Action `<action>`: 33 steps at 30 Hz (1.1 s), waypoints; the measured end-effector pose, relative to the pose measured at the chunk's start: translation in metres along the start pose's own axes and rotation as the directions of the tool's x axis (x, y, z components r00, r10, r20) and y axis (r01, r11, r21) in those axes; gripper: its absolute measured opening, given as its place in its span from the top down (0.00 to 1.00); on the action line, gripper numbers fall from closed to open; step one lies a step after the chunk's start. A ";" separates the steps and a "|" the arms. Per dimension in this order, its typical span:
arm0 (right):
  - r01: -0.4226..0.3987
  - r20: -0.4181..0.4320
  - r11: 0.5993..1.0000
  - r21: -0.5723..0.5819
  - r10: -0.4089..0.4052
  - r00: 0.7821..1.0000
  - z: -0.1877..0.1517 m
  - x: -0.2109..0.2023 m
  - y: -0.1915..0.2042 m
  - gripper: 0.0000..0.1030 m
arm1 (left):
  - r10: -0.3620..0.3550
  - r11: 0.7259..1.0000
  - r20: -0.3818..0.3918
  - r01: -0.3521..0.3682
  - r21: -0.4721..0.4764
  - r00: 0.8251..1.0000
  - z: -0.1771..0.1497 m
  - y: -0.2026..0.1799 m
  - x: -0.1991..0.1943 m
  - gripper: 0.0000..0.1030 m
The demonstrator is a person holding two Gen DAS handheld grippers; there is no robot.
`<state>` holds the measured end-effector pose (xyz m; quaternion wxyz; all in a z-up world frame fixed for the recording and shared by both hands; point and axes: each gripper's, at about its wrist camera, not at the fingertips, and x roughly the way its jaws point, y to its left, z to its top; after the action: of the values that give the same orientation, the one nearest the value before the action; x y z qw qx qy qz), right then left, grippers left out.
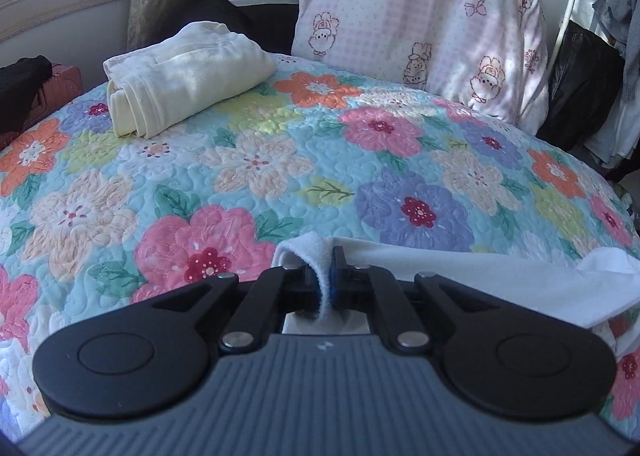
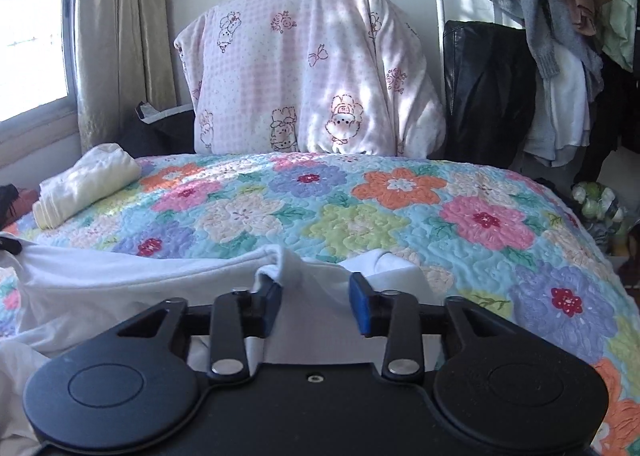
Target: Fold clothes
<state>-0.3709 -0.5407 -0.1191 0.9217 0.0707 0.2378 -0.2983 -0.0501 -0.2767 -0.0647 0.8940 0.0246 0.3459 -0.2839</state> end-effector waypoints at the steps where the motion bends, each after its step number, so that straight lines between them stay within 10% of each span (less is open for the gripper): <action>1: 0.030 -0.022 0.998 -0.048 -0.031 0.999 -0.004 0.004 0.005 0.25 | 0.018 1.000 0.005 -0.018 -0.006 1.000 -0.005 0.002 0.002 0.97; 7: -0.046 -0.200 0.978 0.204 0.088 0.976 -0.026 0.043 -0.022 0.30 | 0.060 0.998 0.017 -0.060 0.009 0.998 -0.019 0.010 0.007 0.97; 9: -0.097 -0.199 0.950 0.298 0.161 0.967 -0.033 0.057 -0.030 0.83 | 0.078 0.997 0.031 -0.078 0.013 0.996 -0.013 0.012 0.005 0.97; 17: -0.159 0.019 0.987 0.006 0.159 0.987 0.072 0.040 0.022 0.87 | 0.175 0.984 0.139 -0.176 -0.003 0.975 0.060 0.050 -0.011 0.97; 20: -0.072 0.187 0.989 -0.133 0.096 0.978 0.139 0.034 0.059 0.88 | 0.224 0.974 0.229 -0.224 -0.027 0.947 0.106 0.063 -0.023 0.97; 23: -0.050 0.318 0.983 -0.176 0.105 0.942 0.196 0.031 0.092 0.88 | 0.337 0.940 0.342 -0.331 -0.076 0.877 0.149 0.070 -0.041 0.97; 25: -0.103 0.312 0.983 -0.149 0.146 0.939 0.221 0.036 0.104 0.62 | 0.414 0.909 0.374 -0.394 -0.134 0.830 0.170 0.081 -0.048 0.95; 27: -0.116 0.234 0.985 -0.131 0.144 0.962 0.225 0.043 0.113 0.21 | 0.423 0.906 0.260 -0.410 -0.108 0.868 0.173 0.097 -0.033 0.81; 28: -0.113 0.198 0.987 -0.118 0.135 0.971 0.221 0.046 0.117 0.20 | 0.414 0.910 0.174 -0.406 -0.079 0.893 0.172 0.106 -0.022 0.64; 33: -0.165 0.022 0.981 -0.100 0.168 0.985 0.126 0.027 0.119 0.20 | 0.316 0.949 -0.008 -0.316 0.015 0.949 0.069 0.128 -0.005 0.53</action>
<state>-0.2324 -0.4918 -0.0225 0.9493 0.0409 0.2315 -0.2090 0.0555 -0.1835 -0.0289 0.9259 0.0870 0.3402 -0.1391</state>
